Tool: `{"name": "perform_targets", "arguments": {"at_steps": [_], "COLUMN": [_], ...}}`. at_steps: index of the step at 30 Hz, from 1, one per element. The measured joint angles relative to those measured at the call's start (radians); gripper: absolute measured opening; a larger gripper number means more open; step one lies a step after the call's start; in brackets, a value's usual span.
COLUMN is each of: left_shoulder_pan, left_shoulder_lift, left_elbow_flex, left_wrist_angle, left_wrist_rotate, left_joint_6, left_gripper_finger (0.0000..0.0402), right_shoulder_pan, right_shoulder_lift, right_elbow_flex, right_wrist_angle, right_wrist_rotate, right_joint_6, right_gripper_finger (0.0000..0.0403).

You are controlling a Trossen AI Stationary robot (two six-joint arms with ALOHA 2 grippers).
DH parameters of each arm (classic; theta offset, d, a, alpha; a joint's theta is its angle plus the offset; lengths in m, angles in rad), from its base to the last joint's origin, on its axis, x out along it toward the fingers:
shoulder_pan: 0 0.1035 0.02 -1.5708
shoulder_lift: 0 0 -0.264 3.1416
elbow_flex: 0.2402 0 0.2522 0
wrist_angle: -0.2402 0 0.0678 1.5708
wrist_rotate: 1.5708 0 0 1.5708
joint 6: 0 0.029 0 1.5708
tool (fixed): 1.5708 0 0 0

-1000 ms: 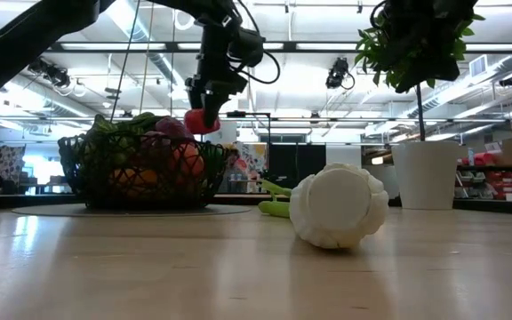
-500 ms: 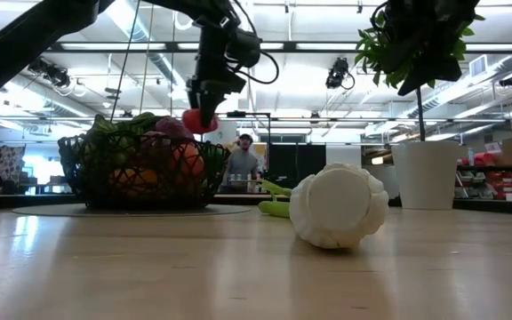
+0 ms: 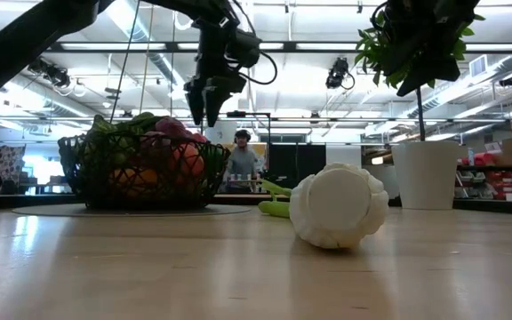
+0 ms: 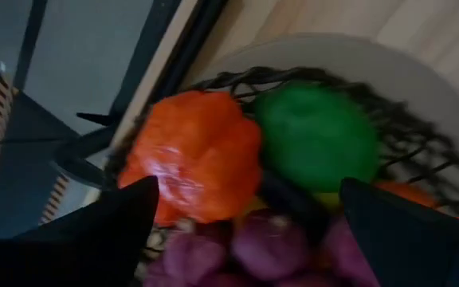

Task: Build produce basket
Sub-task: Put the green celery into the wire basket

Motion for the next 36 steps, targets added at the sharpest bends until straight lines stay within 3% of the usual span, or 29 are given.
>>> {"name": "perform_targets", "arguments": {"at_steps": [12,19,29,36], "left_shoulder_pan": [-0.147,-0.285,-0.525,-0.681], "left_shoulder_lift": [-0.040,-0.043,-0.043,-0.043], "left_elbow_flex": [0.003,0.002,0.002,-0.010], "left_wrist_angle": [0.000,0.023,0.156,0.162], "left_wrist_rotate": [0.005,0.201,0.207,0.122], "left_joint_6": [-0.240,-0.421,-0.928,-1.251], "left_gripper_finger": [0.0396,0.0396,0.0396,0.0396], "right_shoulder_pan": [0.000,-0.001,0.001,0.017], "right_shoulder_lift": [0.000,0.000,0.000,-0.027], "right_elbow_flex": [0.000,0.000,0.000,0.000], "right_wrist_angle": [-0.015,-0.089,-0.163,-0.253], "right_wrist_rotate": [0.000,-0.004,-0.156,-0.210], "right_joint_6": [-0.015,-0.015,-0.017,-0.049], "right_gripper_finger": [0.0255,0.0255,0.0255,0.0255]}}
